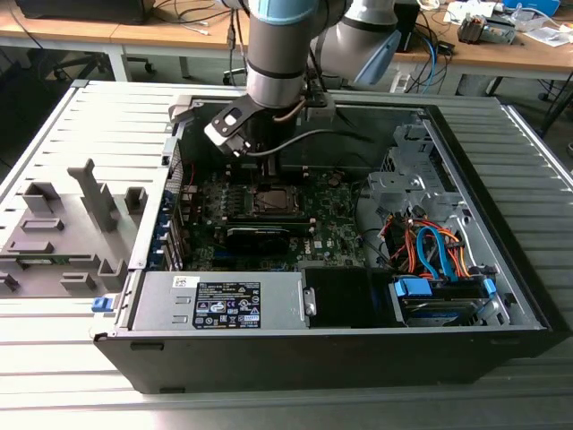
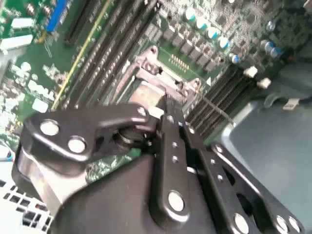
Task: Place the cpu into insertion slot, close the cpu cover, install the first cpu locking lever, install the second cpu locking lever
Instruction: 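Close the cpu cover, then install the first cpu locking lever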
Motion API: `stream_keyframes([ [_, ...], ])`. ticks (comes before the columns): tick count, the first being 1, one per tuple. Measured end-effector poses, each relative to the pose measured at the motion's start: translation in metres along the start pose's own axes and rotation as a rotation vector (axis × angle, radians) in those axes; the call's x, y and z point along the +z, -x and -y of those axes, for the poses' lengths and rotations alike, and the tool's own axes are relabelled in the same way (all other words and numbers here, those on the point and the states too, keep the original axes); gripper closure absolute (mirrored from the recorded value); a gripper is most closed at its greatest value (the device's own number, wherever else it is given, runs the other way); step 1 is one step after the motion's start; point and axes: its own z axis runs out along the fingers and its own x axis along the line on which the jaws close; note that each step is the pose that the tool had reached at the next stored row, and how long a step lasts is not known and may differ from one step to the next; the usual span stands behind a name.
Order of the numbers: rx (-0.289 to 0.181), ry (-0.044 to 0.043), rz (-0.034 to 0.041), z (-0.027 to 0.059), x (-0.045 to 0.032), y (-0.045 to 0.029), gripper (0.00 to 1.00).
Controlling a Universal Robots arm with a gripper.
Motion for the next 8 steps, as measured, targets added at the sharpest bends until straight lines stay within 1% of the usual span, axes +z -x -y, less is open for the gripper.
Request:
stream_keyframes([
  [1, -0.04, -0.0007, -0.0022, -0.0007, -0.0042, 0.0001, 0.89],
  [5, -0.046, -0.0009, -0.0016, -0.0007, -0.0043, 0.0001, 0.89],
  [8, -0.098, -0.0011, 0.0015, -0.0008, -0.0043, 0.0001, 0.89],
])
